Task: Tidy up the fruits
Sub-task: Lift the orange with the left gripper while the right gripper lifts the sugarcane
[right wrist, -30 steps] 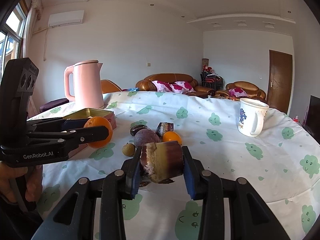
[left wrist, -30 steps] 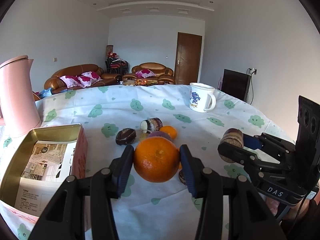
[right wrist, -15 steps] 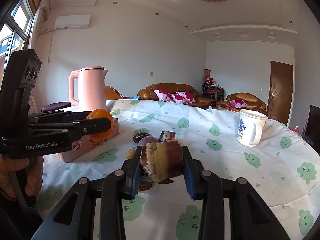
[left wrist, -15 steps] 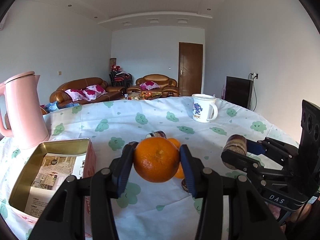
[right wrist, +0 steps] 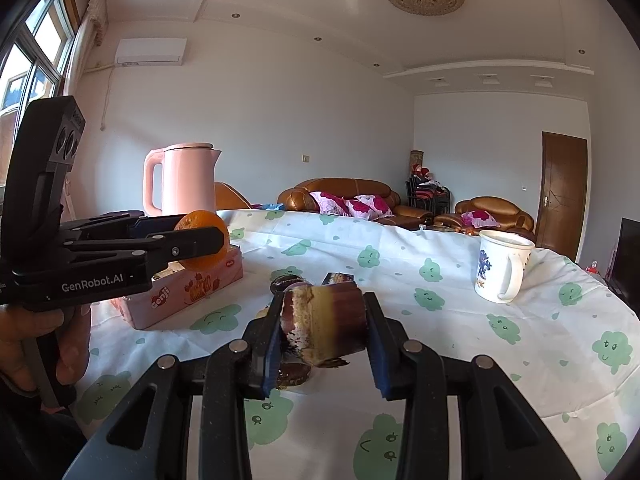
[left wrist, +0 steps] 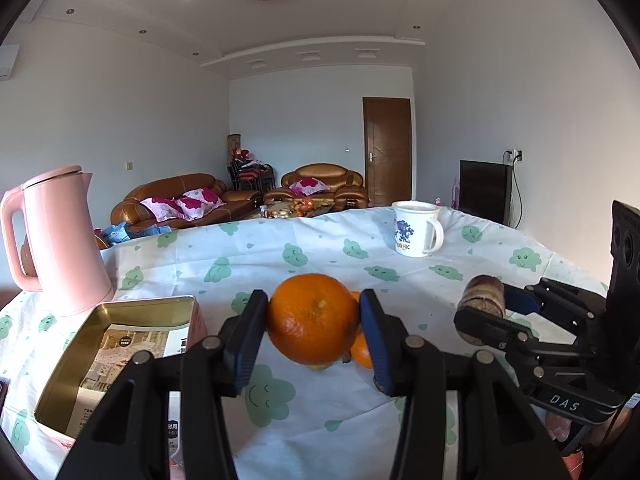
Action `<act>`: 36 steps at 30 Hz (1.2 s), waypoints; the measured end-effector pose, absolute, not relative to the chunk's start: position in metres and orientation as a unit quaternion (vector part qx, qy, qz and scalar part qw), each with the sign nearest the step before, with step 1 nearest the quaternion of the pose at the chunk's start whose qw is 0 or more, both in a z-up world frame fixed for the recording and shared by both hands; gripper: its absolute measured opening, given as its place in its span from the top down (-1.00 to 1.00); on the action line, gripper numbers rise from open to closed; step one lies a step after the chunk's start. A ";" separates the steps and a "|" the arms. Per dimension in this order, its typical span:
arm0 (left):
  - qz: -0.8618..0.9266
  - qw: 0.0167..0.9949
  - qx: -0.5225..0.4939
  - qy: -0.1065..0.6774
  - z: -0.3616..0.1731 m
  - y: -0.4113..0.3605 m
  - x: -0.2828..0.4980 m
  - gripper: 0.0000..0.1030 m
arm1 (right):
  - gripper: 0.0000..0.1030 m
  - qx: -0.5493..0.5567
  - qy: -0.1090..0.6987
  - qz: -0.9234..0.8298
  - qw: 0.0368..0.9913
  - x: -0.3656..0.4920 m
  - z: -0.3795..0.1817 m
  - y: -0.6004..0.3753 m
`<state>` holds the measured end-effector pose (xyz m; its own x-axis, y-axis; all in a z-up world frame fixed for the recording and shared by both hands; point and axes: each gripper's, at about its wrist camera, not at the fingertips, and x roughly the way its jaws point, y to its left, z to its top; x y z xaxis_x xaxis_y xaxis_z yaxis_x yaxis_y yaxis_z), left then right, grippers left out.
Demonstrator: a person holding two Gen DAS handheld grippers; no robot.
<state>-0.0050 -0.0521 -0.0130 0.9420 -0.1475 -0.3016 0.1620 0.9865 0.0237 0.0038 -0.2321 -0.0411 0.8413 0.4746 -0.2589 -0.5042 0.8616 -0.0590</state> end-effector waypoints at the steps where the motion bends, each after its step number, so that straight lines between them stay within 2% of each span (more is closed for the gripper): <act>1: -0.077 0.985 0.025 0.149 -0.013 -0.052 -0.005 0.05 | 0.25 -0.063 0.117 0.256 0.958 0.004 -0.041 -0.232; 13: -0.060 0.989 0.041 0.126 -0.009 -0.052 -0.012 0.05 | 0.25 -0.063 0.101 0.264 0.957 -0.002 -0.036 -0.230; 36: -0.014 0.991 0.018 0.135 -0.002 -0.009 -0.009 0.05 | 0.25 -0.074 0.109 0.317 0.939 0.008 0.009 -0.182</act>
